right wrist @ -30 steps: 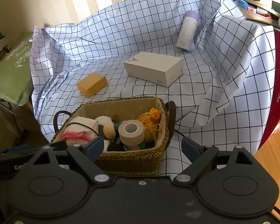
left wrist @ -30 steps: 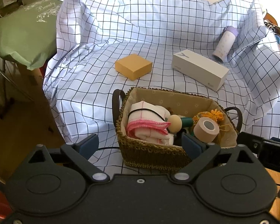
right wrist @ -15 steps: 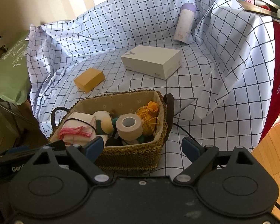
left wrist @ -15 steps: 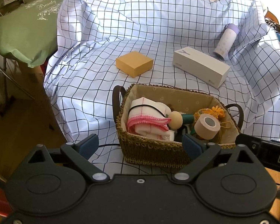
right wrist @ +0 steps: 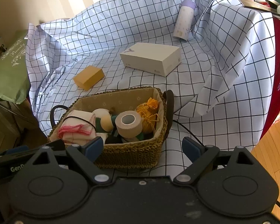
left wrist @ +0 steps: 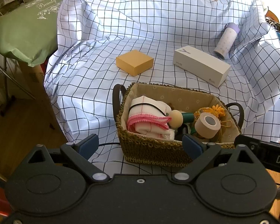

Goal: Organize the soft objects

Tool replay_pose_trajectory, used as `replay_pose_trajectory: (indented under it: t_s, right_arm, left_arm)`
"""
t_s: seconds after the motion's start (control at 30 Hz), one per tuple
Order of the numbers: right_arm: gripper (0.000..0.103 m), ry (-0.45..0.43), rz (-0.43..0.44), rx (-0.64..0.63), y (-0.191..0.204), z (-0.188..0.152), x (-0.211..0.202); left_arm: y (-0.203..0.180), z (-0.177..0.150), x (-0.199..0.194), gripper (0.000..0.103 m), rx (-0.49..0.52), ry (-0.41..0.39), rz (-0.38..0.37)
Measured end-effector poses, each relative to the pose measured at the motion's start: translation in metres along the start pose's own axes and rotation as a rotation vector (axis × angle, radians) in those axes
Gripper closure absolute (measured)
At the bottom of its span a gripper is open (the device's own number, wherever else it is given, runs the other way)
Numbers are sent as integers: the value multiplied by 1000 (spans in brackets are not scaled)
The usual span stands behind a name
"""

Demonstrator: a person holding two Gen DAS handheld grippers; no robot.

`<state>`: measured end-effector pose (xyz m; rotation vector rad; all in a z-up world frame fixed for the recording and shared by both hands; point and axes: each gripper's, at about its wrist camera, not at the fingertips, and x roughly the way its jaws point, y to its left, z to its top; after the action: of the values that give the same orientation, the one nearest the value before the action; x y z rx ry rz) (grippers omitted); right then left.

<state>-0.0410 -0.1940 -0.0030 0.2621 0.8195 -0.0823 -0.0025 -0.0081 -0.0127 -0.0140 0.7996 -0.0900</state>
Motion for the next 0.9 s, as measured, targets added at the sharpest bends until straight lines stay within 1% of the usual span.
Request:
replay_pose_trajectory:
  t_s: [0.9]
  right_arm:
    - [11, 18, 3, 14, -2, 0, 3]
  left_arm:
    - [-1, -1, 2, 9, 4, 7, 0]
